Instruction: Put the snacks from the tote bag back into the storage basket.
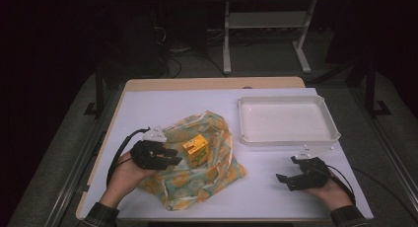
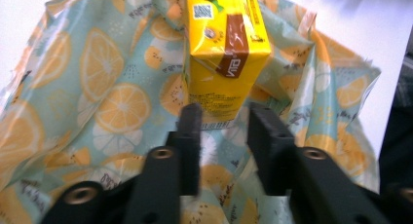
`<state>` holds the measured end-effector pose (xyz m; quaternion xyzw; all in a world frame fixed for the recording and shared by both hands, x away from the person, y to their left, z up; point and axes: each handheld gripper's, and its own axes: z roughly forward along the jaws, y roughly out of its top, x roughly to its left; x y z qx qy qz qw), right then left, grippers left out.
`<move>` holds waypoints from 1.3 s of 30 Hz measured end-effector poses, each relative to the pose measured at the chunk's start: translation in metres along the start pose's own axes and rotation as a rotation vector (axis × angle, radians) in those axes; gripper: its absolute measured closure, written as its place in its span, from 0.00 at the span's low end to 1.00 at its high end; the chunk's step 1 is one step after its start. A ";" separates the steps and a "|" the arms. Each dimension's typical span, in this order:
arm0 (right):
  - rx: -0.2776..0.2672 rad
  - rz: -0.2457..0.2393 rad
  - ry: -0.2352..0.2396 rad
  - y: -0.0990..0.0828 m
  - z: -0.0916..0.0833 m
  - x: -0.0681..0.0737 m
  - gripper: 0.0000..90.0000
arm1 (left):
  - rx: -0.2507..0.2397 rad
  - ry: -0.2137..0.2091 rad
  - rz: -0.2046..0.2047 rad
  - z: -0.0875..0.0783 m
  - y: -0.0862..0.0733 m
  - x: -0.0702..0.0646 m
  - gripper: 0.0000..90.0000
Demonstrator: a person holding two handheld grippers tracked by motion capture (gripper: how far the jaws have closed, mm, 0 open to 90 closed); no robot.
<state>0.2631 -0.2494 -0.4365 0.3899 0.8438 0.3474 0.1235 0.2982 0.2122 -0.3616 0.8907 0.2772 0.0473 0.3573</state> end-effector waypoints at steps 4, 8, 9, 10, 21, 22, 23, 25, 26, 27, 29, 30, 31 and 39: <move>0.006 0.005 0.003 0.000 0.000 0.001 0.15 | -0.018 0.001 -0.020 -0.002 0.005 -0.002 0.50; 0.007 0.006 0.005 0.000 0.001 0.001 0.15 | -0.012 0.019 -0.002 0.000 0.017 -0.007 0.39; 0.008 0.007 0.006 0.000 0.001 0.001 0.15 | -0.008 0.020 -0.002 0.001 0.019 -0.008 0.37; 0.009 0.007 0.006 0.000 0.001 0.001 0.15 | -0.002 0.022 0.007 0.003 0.021 -0.008 0.36; 0.009 0.005 0.008 -0.001 0.001 0.001 0.15 | 0.024 0.020 0.026 0.024 0.043 -0.006 0.32; 0.005 0.001 0.008 -0.001 0.001 0.000 0.15 | 0.022 0.022 0.025 0.027 0.045 -0.006 0.32; 0.005 0.001 0.008 -0.001 0.001 0.000 0.15 | 0.022 0.022 0.025 0.027 0.045 -0.006 0.32; 0.003 0.003 0.006 -0.001 0.001 0.000 0.15 | 0.034 0.027 0.035 0.033 0.049 -0.005 0.32; 0.003 0.003 0.005 -0.001 0.001 0.000 0.15 | 0.035 0.027 0.032 0.037 0.050 -0.005 0.32; 0.003 0.004 0.006 -0.001 0.001 0.000 0.15 | 0.048 0.030 0.038 0.039 0.052 -0.005 0.32; 0.005 0.005 0.005 -0.001 0.001 0.000 0.15 | 0.072 0.035 0.047 0.043 0.054 -0.005 0.32; 0.004 0.003 0.006 -0.001 0.001 0.000 0.15 | 0.079 0.037 0.048 0.046 0.055 -0.005 0.32; 0.003 0.002 0.006 -0.001 0.001 0.000 0.15 | 0.085 0.041 0.049 0.048 0.055 -0.005 0.32; 0.005 0.002 0.005 -0.001 0.001 0.000 0.15 | 0.149 0.058 0.049 0.060 0.056 -0.004 0.34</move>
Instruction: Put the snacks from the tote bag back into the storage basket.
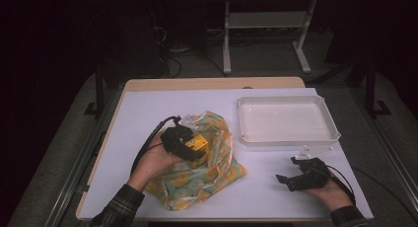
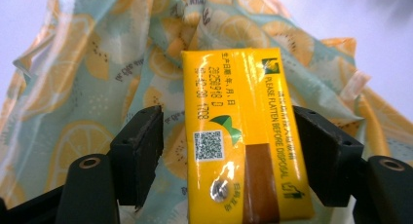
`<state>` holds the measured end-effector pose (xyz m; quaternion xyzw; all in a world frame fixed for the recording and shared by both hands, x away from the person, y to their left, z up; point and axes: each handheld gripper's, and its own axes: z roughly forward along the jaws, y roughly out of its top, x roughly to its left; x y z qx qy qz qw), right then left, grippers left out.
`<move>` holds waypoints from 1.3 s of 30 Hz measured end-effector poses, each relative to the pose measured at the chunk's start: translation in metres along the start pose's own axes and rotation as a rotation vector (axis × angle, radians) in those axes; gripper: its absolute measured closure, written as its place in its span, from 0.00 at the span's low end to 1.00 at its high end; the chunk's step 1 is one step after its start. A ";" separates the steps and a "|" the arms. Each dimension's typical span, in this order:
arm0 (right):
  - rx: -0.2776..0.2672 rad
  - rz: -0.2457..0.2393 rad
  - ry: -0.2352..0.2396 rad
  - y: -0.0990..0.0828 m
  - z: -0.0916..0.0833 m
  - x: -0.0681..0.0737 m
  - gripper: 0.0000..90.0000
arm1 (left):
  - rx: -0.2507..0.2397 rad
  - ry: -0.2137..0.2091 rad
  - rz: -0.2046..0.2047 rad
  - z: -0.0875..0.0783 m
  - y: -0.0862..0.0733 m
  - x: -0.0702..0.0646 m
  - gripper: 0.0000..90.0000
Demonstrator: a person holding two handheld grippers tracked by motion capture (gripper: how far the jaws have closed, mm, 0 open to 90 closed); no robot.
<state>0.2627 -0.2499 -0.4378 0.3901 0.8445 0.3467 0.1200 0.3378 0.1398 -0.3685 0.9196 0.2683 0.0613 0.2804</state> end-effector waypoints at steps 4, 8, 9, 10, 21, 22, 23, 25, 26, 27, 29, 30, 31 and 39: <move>-0.001 0.002 -0.001 0.000 0.000 0.000 0.15 | 0.020 0.008 0.007 0.004 0.001 -0.001 0.40; 0.000 0.002 0.000 0.000 0.000 0.000 0.15 | 0.039 0.013 0.023 0.006 0.001 -0.002 0.48; 0.000 0.001 -0.002 0.000 0.000 0.000 0.15 | 0.039 0.011 0.022 0.007 0.001 -0.003 0.50; 0.003 0.006 -0.002 0.000 0.000 0.000 0.15 | 0.041 0.009 0.024 0.007 0.001 -0.004 0.51; 0.003 -0.004 -0.008 0.000 0.000 0.000 0.15 | 0.053 0.015 0.020 0.006 0.002 -0.005 0.59; 0.003 -0.005 -0.008 0.000 0.000 0.000 0.15 | 0.053 0.015 0.020 0.006 0.002 -0.005 0.59; 0.003 -0.006 -0.007 0.000 0.000 0.000 0.15 | 0.055 0.013 0.021 0.006 0.002 -0.005 0.59; 0.003 -0.008 -0.007 0.000 0.000 0.000 0.15 | 0.058 0.013 0.022 0.006 0.003 -0.004 0.59; 0.004 -0.009 -0.007 0.000 0.000 0.000 0.15 | 0.058 0.013 0.020 0.006 0.002 -0.004 0.59; 0.003 -0.008 -0.007 0.000 0.000 0.000 0.15 | 0.058 0.014 0.016 0.005 0.002 -0.005 0.60; 0.001 -0.009 -0.010 0.000 -0.001 0.000 0.15 | 0.053 0.017 0.011 0.005 0.002 -0.004 0.60; -0.001 -0.006 -0.009 0.000 -0.001 0.000 0.15 | 0.053 0.017 0.012 0.005 0.002 -0.004 0.60; -0.001 -0.006 -0.009 0.000 -0.001 0.000 0.15 | 0.053 0.017 0.012 0.005 0.002 -0.004 0.60; -0.001 -0.023 -0.007 0.001 0.000 0.003 0.15 | 0.051 0.005 0.006 0.003 0.004 -0.002 0.60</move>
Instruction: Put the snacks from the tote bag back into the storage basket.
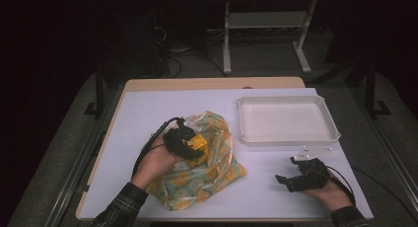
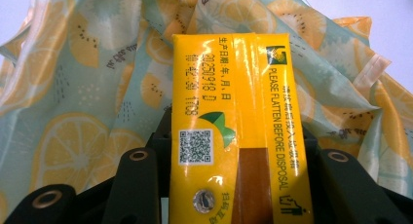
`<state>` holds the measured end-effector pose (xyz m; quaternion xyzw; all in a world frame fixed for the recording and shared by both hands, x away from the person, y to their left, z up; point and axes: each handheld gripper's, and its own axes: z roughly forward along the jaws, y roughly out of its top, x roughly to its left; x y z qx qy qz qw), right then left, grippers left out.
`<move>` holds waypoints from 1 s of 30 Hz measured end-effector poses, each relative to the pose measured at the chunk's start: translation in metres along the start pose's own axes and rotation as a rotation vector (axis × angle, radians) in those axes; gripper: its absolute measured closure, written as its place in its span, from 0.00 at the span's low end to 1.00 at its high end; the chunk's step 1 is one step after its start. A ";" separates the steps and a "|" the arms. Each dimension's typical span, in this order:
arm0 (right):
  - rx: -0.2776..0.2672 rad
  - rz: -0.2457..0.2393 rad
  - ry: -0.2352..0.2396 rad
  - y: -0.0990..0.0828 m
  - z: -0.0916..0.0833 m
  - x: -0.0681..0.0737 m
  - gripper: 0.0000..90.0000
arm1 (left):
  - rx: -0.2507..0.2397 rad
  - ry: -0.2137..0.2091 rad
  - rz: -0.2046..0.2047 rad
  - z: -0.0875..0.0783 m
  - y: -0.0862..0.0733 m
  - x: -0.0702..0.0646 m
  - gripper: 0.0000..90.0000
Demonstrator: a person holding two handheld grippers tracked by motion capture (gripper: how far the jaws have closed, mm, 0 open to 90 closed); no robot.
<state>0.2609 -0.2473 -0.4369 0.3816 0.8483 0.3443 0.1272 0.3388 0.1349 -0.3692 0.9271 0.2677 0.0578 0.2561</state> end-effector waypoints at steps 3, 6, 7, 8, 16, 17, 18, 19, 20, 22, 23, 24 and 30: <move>-0.003 0.007 0.004 0.000 -0.001 0.001 0.15 | -0.002 0.002 -0.001 -0.005 0.002 0.001 0.60; -0.005 0.007 0.004 0.000 -0.001 0.001 0.15 | -0.015 0.002 -0.002 -0.011 0.006 0.002 0.60; -0.004 0.008 0.004 0.000 -0.001 0.001 0.15 | -0.022 0.004 -0.004 -0.012 0.007 0.002 0.60; -0.004 0.007 0.004 0.000 -0.001 0.001 0.15 | -0.026 0.003 -0.004 -0.014 0.008 0.003 0.60; -0.007 0.010 0.004 0.000 -0.001 0.001 0.15 | -0.036 0.003 0.000 -0.022 0.018 0.004 0.59; -0.007 0.011 0.005 0.000 -0.001 0.001 0.15 | -0.043 0.001 0.000 -0.024 0.021 0.004 0.59; -0.007 0.011 0.005 0.000 -0.001 0.001 0.15 | -0.043 0.001 0.000 -0.024 0.021 0.004 0.60; -0.006 0.005 0.005 0.000 -0.001 0.001 0.15 | -0.047 0.000 0.001 -0.026 0.023 0.004 0.59; -0.009 0.006 0.005 -0.001 -0.001 0.001 0.15 | -0.049 0.000 0.001 -0.026 0.025 0.003 0.60; -0.010 0.012 0.002 -0.001 -0.002 0.001 0.15 | -0.058 -0.001 -0.003 -0.028 0.028 0.003 0.60; -0.012 0.013 0.001 -0.001 -0.002 0.001 0.15 | -0.057 0.001 0.004 -0.029 0.029 0.003 0.60; -0.009 0.012 0.003 -0.001 -0.002 0.000 0.15 | -0.060 0.002 0.007 -0.029 0.031 0.003 0.60; -0.010 0.013 0.001 -0.002 -0.003 0.000 0.15 | -0.075 0.002 0.013 -0.034 0.039 0.001 0.60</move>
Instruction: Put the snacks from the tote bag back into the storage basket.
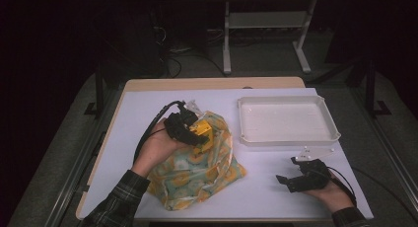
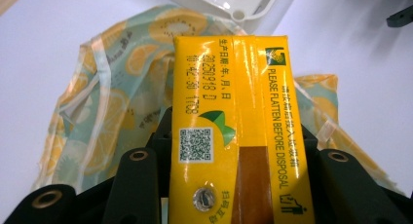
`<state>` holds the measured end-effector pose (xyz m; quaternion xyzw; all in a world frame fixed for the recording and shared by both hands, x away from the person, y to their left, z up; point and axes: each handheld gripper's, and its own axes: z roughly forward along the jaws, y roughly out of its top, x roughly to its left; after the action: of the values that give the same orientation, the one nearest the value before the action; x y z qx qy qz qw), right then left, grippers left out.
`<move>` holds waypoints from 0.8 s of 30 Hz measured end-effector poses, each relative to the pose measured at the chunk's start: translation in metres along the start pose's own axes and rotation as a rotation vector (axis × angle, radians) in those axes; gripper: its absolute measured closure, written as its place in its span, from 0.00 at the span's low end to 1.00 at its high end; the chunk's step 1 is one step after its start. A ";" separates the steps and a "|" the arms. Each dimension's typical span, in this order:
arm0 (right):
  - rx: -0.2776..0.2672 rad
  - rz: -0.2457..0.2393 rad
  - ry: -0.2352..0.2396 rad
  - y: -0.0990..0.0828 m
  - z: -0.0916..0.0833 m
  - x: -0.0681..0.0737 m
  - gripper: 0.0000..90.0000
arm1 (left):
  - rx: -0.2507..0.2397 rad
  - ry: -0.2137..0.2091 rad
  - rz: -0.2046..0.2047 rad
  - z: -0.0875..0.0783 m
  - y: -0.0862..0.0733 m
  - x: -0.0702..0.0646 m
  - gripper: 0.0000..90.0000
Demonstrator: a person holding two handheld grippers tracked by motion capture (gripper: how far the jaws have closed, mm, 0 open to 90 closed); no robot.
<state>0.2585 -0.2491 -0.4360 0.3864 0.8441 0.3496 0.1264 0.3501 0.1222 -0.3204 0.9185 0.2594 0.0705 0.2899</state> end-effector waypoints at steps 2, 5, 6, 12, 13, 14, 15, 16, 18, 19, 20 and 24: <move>0.003 0.000 0.000 0.000 0.000 0.000 0.15 | -0.003 -0.005 0.005 -0.001 0.003 0.000 0.60; 0.001 0.001 0.000 0.000 0.000 0.000 0.15 | -0.010 -0.009 0.012 -0.003 0.007 -0.001 0.60; 0.001 0.000 0.000 0.000 0.000 0.000 0.15 | -0.015 -0.008 0.011 -0.003 0.008 -0.001 0.60; -0.004 0.000 0.000 0.000 0.000 0.000 0.15 | -0.027 -0.015 0.022 -0.004 0.016 -0.003 0.60; -0.003 0.001 0.001 0.000 0.000 0.000 0.15 | -0.030 -0.015 0.023 -0.004 0.018 -0.004 0.60; -0.005 0.005 0.003 0.000 0.000 0.000 0.15 | -0.034 -0.016 0.024 -0.003 0.019 -0.004 0.60; -0.009 0.003 0.005 0.000 0.000 -0.001 0.15 | -0.029 -0.015 0.028 -0.003 0.021 -0.005 0.60; -0.009 0.003 0.005 0.000 0.000 -0.001 0.15 | -0.029 -0.015 0.028 -0.003 0.021 -0.005 0.60; -0.010 0.007 0.010 -0.001 0.000 0.000 0.15 | -0.028 -0.015 0.036 -0.002 0.023 -0.005 0.60; -0.008 0.010 0.017 -0.001 0.000 0.000 0.15 | -0.030 -0.015 0.039 -0.001 0.026 -0.006 0.60; -0.008 0.010 0.017 -0.001 0.000 0.000 0.15 | -0.030 -0.015 0.039 -0.001 0.026 -0.006 0.60; -0.004 0.009 0.022 -0.001 0.000 0.001 0.15 | -0.033 -0.017 0.038 0.003 0.031 -0.008 0.60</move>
<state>0.2573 -0.2488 -0.4371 0.3859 0.8431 0.3561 0.1162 0.3578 0.0954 -0.3053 0.9190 0.2383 0.0726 0.3055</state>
